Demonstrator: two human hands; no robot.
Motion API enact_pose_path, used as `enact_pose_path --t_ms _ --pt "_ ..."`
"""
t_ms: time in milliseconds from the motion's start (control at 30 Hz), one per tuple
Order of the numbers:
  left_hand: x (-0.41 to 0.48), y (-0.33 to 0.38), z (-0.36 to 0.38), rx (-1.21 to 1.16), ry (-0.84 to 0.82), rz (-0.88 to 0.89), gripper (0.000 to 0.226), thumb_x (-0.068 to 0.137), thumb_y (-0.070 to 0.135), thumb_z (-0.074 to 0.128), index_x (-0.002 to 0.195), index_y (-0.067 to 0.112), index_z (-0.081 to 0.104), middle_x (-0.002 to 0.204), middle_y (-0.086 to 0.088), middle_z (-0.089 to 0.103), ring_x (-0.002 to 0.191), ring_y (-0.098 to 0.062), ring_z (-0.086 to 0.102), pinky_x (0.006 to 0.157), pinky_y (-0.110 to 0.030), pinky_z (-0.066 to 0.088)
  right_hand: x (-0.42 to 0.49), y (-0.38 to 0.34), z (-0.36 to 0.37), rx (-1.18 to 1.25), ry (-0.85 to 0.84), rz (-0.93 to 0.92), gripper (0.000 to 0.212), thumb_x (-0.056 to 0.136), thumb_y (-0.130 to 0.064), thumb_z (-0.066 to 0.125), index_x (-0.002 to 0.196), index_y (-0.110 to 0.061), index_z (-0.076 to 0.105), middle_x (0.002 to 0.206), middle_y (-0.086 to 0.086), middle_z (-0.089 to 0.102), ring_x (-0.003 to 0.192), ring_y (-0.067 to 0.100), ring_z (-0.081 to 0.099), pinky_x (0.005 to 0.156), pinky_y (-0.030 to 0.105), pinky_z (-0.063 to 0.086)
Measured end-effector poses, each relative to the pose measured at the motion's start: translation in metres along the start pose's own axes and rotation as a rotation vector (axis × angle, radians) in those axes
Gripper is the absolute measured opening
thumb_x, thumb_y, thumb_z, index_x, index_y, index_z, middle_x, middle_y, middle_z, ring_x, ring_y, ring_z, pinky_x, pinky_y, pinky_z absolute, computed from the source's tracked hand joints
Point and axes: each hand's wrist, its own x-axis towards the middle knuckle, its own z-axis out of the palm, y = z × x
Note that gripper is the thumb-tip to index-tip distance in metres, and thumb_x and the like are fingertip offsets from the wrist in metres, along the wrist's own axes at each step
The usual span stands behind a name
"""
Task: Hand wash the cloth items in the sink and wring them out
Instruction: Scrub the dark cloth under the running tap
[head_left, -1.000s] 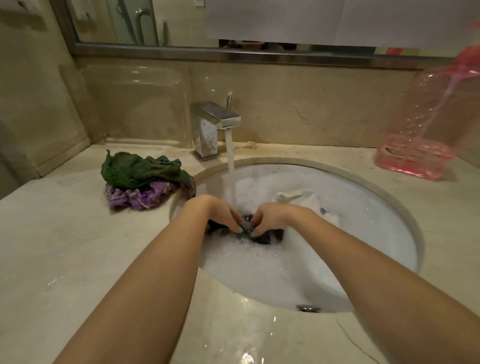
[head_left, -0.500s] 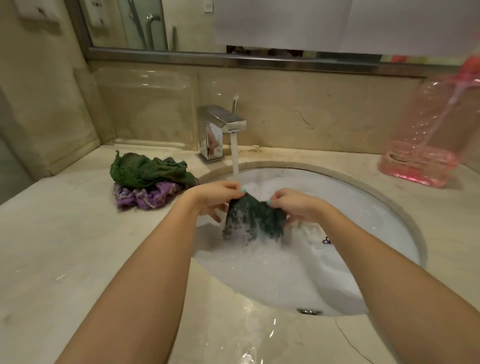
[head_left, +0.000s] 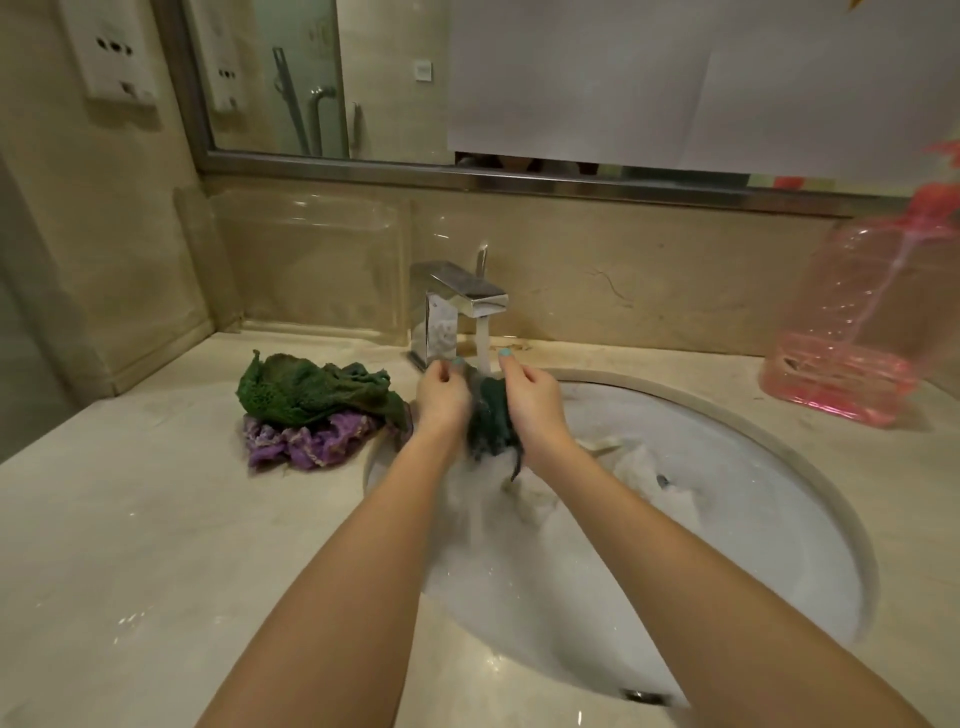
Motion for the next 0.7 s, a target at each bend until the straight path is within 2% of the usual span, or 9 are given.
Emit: enact_pose_path --t_ms 67,133,200,233,333,400,467,600,700 --pt "-0.006 0.002 0.005 -0.066 -0.007 0.002 0.019 0.104 0.019 0.039 0.099 0.014 0.056 0.104 -0.007 0.060 0.087 -0.017 0.057 0.080 -0.031 0.047 0.002 -0.005 0.004 -0.033 0.042 -0.040 0.040 0.100 -0.034 0.046 0.095 0.001 0.064 0.097 0.024 0.065 0.088 0.033 0.064 0.085 0.048 0.053" --pt "-0.015 0.003 0.015 -0.165 -0.058 -0.031 0.020 0.102 0.018 0.043 0.103 0.009 0.061 0.096 -0.009 0.064 0.087 -0.021 0.061 0.071 -0.031 0.049 0.009 -0.011 0.008 -0.007 0.148 -0.069 0.042 0.102 -0.032 0.043 0.073 -0.007 0.058 0.073 0.014 0.059 0.070 0.024 0.055 0.067 0.038 0.048" --pt "-0.023 0.006 0.020 -0.179 -0.061 -0.007 0.022 0.100 0.017 0.043 0.087 0.010 0.060 0.082 -0.009 0.060 0.079 -0.023 0.057 0.069 -0.032 0.045 0.017 -0.014 0.010 0.025 0.255 -0.050 0.044 0.104 -0.031 0.039 0.063 -0.015 0.048 0.065 0.002 0.051 0.068 0.021 0.048 0.061 0.031 0.037" --pt "-0.023 0.008 0.019 -0.152 -0.045 0.016 0.025 0.100 0.017 0.043 0.082 0.010 0.059 0.079 -0.010 0.058 0.077 -0.023 0.055 0.070 -0.034 0.045 0.020 -0.014 0.011 0.053 0.268 -0.037 0.044 0.104 -0.030 0.038 0.064 -0.016 0.047 0.066 0.001 0.051 0.070 0.021 0.049 0.062 0.031 0.038" --pt "-0.014 0.012 0.011 -0.119 -0.009 0.051 0.025 0.098 0.014 0.043 0.081 0.008 0.060 0.079 -0.012 0.057 0.075 -0.023 0.054 0.067 -0.033 0.042 0.012 -0.011 0.016 0.018 0.165 -0.067 0.038 0.101 -0.022 0.041 0.066 -0.013 0.053 0.070 0.005 0.057 0.074 0.023 0.055 0.069 0.038 0.046" --pt "-0.007 0.011 0.002 -0.072 0.000 0.024 0.023 0.098 0.007 0.042 0.089 0.004 0.062 0.082 -0.012 0.057 0.076 -0.022 0.053 0.059 -0.028 0.037 -0.001 -0.004 0.020 -0.111 0.042 -0.131 0.034 0.099 -0.019 0.042 0.068 -0.013 0.056 0.070 0.003 0.059 0.068 0.018 0.055 0.061 0.033 0.043" --pt "-0.007 0.011 -0.002 -0.134 -0.001 -0.030 0.022 0.099 0.005 0.042 0.087 0.004 0.060 0.080 -0.013 0.057 0.072 -0.021 0.053 0.056 -0.027 0.039 -0.006 -0.004 0.018 -0.172 0.005 -0.142 0.032 0.098 -0.018 0.043 0.070 -0.014 0.058 0.070 0.001 0.058 0.066 0.015 0.053 0.055 0.028 0.039" --pt "-0.032 0.023 0.010 -0.093 -0.124 0.032 0.028 0.100 0.014 0.044 0.079 0.008 0.061 0.074 -0.009 0.059 0.070 -0.020 0.057 0.065 -0.030 0.046 0.021 -0.014 0.001 -0.086 0.094 -0.014 0.030 0.099 -0.013 0.040 0.073 -0.014 0.053 0.079 0.004 0.057 0.075 0.020 0.056 0.069 0.033 0.050" --pt "-0.034 0.022 0.010 -0.065 -0.181 0.062 0.028 0.100 0.016 0.046 0.079 0.005 0.060 0.075 -0.014 0.057 0.072 -0.022 0.056 0.066 -0.030 0.045 0.021 -0.014 0.001 -0.035 0.149 0.078 0.030 0.101 -0.020 0.039 0.091 -0.004 0.062 0.085 0.008 0.062 0.077 0.022 0.060 0.076 0.035 0.055"
